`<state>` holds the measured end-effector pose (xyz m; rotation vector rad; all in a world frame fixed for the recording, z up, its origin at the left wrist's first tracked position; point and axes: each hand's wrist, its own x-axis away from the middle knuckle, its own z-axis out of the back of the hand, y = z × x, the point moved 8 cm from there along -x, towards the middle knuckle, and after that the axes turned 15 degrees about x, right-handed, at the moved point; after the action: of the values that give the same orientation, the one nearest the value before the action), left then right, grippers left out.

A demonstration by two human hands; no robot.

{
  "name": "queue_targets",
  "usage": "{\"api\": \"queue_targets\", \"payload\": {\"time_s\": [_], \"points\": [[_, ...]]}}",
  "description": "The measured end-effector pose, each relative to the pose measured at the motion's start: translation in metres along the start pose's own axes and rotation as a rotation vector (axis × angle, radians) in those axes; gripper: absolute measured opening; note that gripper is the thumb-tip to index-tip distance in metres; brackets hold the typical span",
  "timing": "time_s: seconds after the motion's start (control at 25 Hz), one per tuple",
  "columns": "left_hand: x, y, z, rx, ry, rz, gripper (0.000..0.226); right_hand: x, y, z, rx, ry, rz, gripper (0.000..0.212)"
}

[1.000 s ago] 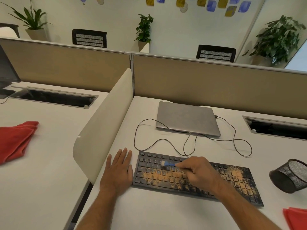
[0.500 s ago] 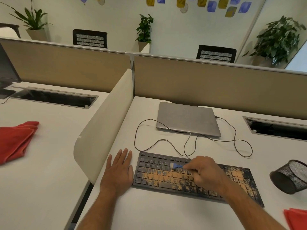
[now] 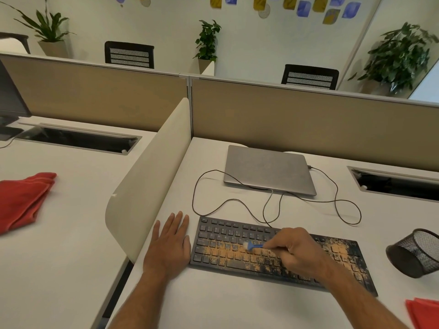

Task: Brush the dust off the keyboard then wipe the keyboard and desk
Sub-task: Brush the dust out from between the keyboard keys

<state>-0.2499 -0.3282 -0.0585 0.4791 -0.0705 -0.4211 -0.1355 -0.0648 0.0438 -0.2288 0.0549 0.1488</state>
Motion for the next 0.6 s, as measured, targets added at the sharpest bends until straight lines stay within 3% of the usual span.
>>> {"api": "queue_targets", "payload": {"time_s": [0.12,0.28,0.44,0.6], "points": [[0.0,0.0,0.0,-0.005,-0.005,-0.002,0.078,-0.002,0.005,0.008,-0.033,0.086,-0.044,0.026],[0.0,0.0,0.0,-0.016,-0.013,0.001,0.078,-0.001,-0.005,0.001,0.047,0.021,0.043,0.027],[0.0,0.0,0.0,-0.017,-0.012,0.001,0.078,-0.003,0.007,0.008,-0.053,0.104,-0.05,0.027],[0.0,0.0,-0.001,-0.016,-0.01,0.004,0.077,-0.002,0.001,0.002,-0.001,0.032,-0.015,0.026]]}}
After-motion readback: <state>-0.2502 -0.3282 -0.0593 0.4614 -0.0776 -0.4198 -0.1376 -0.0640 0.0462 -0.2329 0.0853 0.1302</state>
